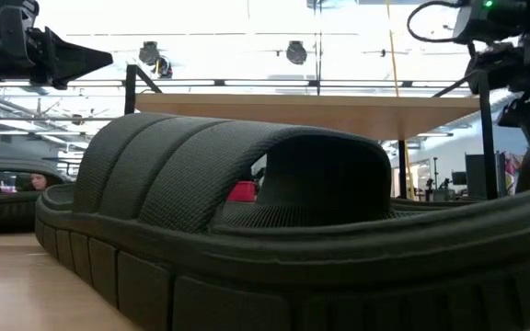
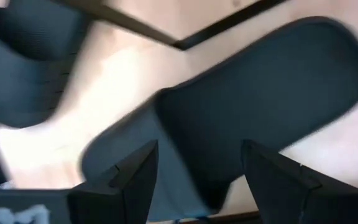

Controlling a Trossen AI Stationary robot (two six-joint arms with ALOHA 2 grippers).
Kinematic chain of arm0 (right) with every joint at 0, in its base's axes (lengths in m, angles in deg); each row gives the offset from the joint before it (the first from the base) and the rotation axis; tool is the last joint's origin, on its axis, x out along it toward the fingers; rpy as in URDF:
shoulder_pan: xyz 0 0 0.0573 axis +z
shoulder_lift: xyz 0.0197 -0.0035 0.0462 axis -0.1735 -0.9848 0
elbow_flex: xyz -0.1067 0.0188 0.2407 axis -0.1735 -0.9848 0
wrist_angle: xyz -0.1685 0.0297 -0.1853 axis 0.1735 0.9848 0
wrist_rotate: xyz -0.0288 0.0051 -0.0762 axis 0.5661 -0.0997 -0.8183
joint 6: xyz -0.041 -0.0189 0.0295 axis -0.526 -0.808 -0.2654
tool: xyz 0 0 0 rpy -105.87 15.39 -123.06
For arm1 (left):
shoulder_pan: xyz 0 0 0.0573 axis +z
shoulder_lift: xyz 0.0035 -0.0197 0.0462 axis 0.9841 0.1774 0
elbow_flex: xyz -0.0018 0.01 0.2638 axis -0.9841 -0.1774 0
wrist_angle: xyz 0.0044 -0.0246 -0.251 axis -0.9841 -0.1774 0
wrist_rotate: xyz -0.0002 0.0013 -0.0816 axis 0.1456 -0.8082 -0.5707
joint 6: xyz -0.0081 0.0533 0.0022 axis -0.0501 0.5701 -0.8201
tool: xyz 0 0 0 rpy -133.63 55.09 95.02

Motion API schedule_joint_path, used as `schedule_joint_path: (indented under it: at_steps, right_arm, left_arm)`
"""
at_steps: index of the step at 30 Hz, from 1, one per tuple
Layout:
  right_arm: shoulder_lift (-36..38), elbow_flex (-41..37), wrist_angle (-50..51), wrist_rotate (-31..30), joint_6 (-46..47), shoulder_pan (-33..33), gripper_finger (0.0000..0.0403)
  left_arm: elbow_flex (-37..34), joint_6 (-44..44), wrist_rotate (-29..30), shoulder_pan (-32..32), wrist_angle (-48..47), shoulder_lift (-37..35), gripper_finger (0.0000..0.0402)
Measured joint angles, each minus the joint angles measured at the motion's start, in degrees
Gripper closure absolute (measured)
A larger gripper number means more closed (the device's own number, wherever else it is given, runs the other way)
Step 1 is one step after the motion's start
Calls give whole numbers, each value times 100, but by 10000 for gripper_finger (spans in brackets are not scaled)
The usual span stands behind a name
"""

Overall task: Pick and place slides into the shelf
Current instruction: Put the black slipper on the shelf

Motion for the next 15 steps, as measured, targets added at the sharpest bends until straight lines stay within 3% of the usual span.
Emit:
schedule_joint_path:
  at_steps: [8,15]
  right_arm:
    - [257,0,48,163,139,229,181]
    - [-308,0,43,178,-70,201,181]
  left_arm:
    - [0,-144,0,0,-128,0,376]
    - [0,-155,0,0,-166,0,376]
